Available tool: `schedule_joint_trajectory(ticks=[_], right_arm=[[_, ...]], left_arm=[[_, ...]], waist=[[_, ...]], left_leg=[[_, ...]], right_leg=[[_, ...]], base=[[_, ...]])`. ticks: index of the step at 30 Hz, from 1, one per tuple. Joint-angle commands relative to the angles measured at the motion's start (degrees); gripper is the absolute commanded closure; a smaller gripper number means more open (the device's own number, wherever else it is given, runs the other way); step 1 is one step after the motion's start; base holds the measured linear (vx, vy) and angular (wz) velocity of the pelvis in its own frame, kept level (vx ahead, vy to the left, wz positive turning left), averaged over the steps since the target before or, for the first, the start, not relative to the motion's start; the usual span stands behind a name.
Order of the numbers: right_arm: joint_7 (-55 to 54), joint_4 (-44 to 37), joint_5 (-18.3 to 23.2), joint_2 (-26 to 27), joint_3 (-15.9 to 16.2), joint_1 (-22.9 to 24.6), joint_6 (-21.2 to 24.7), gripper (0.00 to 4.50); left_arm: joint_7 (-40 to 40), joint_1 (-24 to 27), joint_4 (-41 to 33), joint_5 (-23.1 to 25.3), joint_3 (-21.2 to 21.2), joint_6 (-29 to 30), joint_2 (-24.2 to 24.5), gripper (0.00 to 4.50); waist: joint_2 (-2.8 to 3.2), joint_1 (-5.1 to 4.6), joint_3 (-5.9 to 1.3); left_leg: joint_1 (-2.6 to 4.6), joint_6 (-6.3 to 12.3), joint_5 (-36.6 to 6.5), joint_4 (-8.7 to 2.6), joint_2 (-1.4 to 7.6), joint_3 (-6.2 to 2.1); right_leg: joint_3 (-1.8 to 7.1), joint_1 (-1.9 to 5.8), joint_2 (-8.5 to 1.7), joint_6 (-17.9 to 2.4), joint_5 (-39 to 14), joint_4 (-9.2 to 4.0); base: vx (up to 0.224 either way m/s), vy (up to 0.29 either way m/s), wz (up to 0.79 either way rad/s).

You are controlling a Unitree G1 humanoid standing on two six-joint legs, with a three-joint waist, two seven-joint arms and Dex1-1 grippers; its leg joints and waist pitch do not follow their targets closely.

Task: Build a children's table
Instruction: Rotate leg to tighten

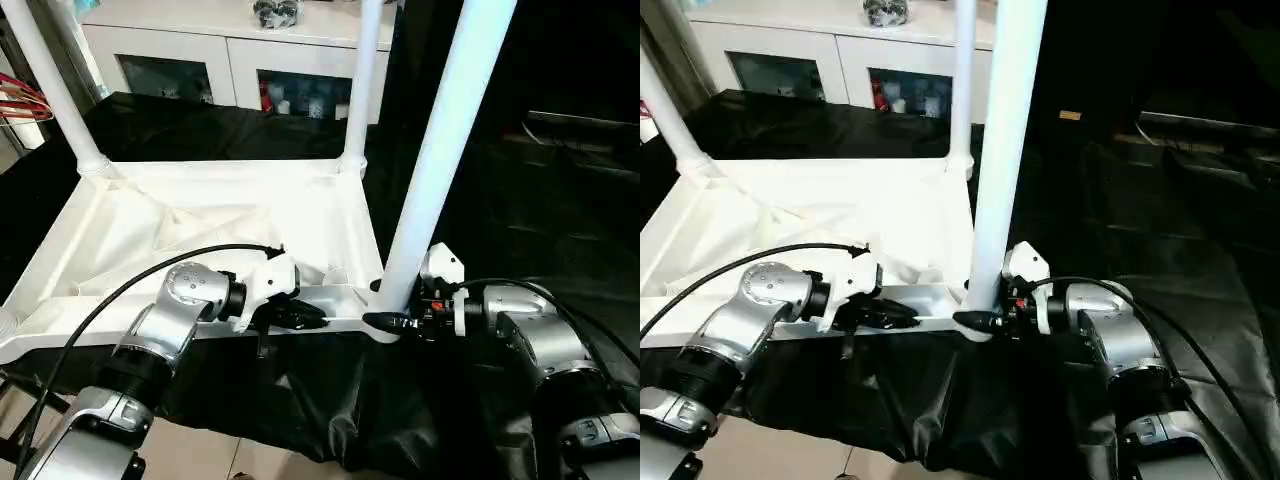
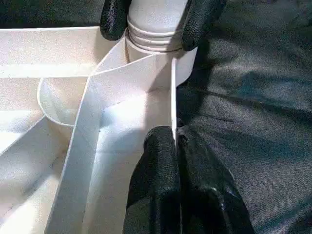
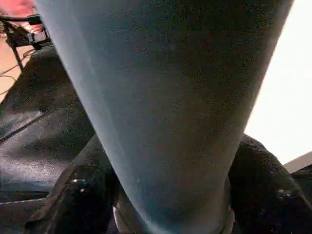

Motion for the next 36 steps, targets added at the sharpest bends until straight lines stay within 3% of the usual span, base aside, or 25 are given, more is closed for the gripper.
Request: schedule_joint_trajectory(ticks=[1,7,8,13,16,17,19,22,23,25,26,30,33,36], right_arm=[[2.78,-2.34,0.61,0.93,2.45,0.54,0.54,1.81],[-1.89,-2.98,0.92,3.1,1.38,1.33,1.38,1.85],[-10.79,-0.89,-0.19,6.31,-0.6,0.72,1.71,1.85],[-24.81,3.82,-3.59,11.07,-2.28,-0.76,-0.29,1.87],[-32.32,6.2,-4.97,13.82,-3.01,-1.93,-0.44,1.9],[-42.82,9.54,-6.8,17.31,-3.98,-4.2,-0.83,1.9],[-46.91,11.16,-7.27,18.92,-4.43,-5.45,-1.05,1.9],[-47.86,12.23,-7.51,20.42,-4.84,-6.52,-1.9,1.9],[-47.59,12.31,-7.55,20.66,-4.83,-6.71,-2.14,1.56],[-44.8,11.92,-5.98,21.05,-5.35,-6.98,-2.5,1.56],[-44.07,11.77,-5.47,21.09,-5.54,-7.0,-2.42,1.32],[-40.96,10.85,-4.9,19.49,-5.17,-6.85,-2.48,1.1],[-38.77,10.38,-5.04,17.96,-4.52,-6.69,-2.7,0.66],[-32.58,9.0,-4.74,14.67,-3.01,-6.11,-2.86,0.66]], left_arm=[[0.73,-0.45,-1.72,-0.05,-0.51,-0.1,-1.11,4.5],[5.58,-0.83,-0.41,1.14,0.04,-0.5,-2.89,4.5],[10.2,-1.45,0.87,2.15,0.47,0.21,-4.58,4.5],[15.74,-2.29,1.89,3.13,0.51,1.81,-7.56,4.5],[19.25,-2.94,2.77,4.17,0.33,2.44,-9.47,4.5],[23.88,-3.98,4.07,5.56,0.0,3.06,-12.23,4.5],[26.15,-4.53,4.72,6.23,-0.17,3.32,-13.66,4.5],[28.12,-4.91,5.23,7.13,-0.34,3.28,-15.05,4.5],[28.25,-4.9,5.22,7.23,-0.41,3.26,-15.27,4.5],[27.92,-4.64,4.93,7.01,-0.39,3.2,-15.45,4.5],[27.73,-4.56,4.81,6.94,-0.42,3.16,-15.4,4.5],[25.34,-3.82,4.09,6.26,-0.23,2.06,-14.06,4.5],[23.39,-3.4,3.6,5.72,-0.17,1.13,-13.07,4.5],[20.17,-2.66,2.44,4.83,-0.02,0.92,-11.02,4.5]], waist=[[-0.42,-0.02,-3.94],[-0.33,-0.24,-3.79],[-0.13,-0.68,-3.63],[-0.05,-1.93,-3.45],[-0.06,-2.21,-3.47],[0.14,-2.55,-3.49],[0.01,-2.43,-3.67],[0.08,-2.49,-3.75],[0.12,-2.39,-3.82],[0.08,-2.27,-3.96],[0.09,-2.14,-3.98],[0.07,-2.12,-3.91],[-0.13,-2.04,-3.86],[-0.04,-2.03,-3.98]], left_leg=[[0.95,3.67,-10.36,-3.68,2.54,-0.82],[1.04,2.91,-11.48,-3.81,2.53,-0.85],[1.02,2.15,-12.39,-3.9,2.44,-0.86],[1.23,-0.2,-16.3,-4.26,2.11,-1.32],[1.32,-0.25,-16.63,-4.22,2.1,-1.33],[1.32,-0.89,-16.78,-4.3,1.99,-1.37],[1.4,-0.98,-16.88,-4.25,1.97,-1.49],[1.13,0.2,-15.81,-4.12,1.94,-1.27],[1.12,0.45,-15.42,-4.04,1.95,-1.24],[0.92,1.48,-13.51,-3.94,1.96,-1.16],[0.91,1.88,-12.81,-3.88,1.99,-1.12],[0.97,2.28,-13.36,-3.89,2.01,-1.07],[1.02,2.19,-13.78,-3.95,2.03,-1.14],[0.79,2.71,-12.87,-3.86,2.08,-1.15]], right_leg=[[2.11,2.64,-3.58,-14.98,-9.41,-3.32],[2.14,2.48,-3.5,-13.98,-12.08,-3.69],[2.25,2.2,-3.46,-13.67,-13.2,-3.89],[2.18,2.04,-3.54,-11.41,-20.46,-4.75],[2.28,1.87,-3.48,-10.94,-20.83,-4.89],[2.29,1.7,-3.43,-10.85,-21.01,-4.87],[2.16,1.99,-3.48,-10.61,-20.91,-4.88],[2.29,2.1,-3.39,-11.48,-16.97,-4.71],[2.31,2.15,-3.43,-11.61,-16.18,-4.62],[2.32,2.42,-3.34,-12.35,-12.52,-4.2],[2.33,2.47,-3.38,-12.77,-11.21,-4.06],[2.27,2.5,-3.4,-13.09,-12.03,-4.13],[2.25,2.5,-3.48,-12.8,-13.63,-4.28],[2.21,2.79,-3.41,-13.13,-11.51,-3.94]], base=[[0.0,0.0,0.0],[0.0,0.0,0.0],[0.0,0.0,0.0],[0.0,0.0,0.0],[0.0,0.0,0.0],[0.0,0.0,0.0],[0.0,0.0,0.0],[0.0,0.0,0.0],[0.0,0.0,0.0],[0.0,0.0,0.0],[0.0,0.0,0.0],[0.0,0.0,0.0],[0.0,0.0,0.0],[0.0,0.0,0.0]])
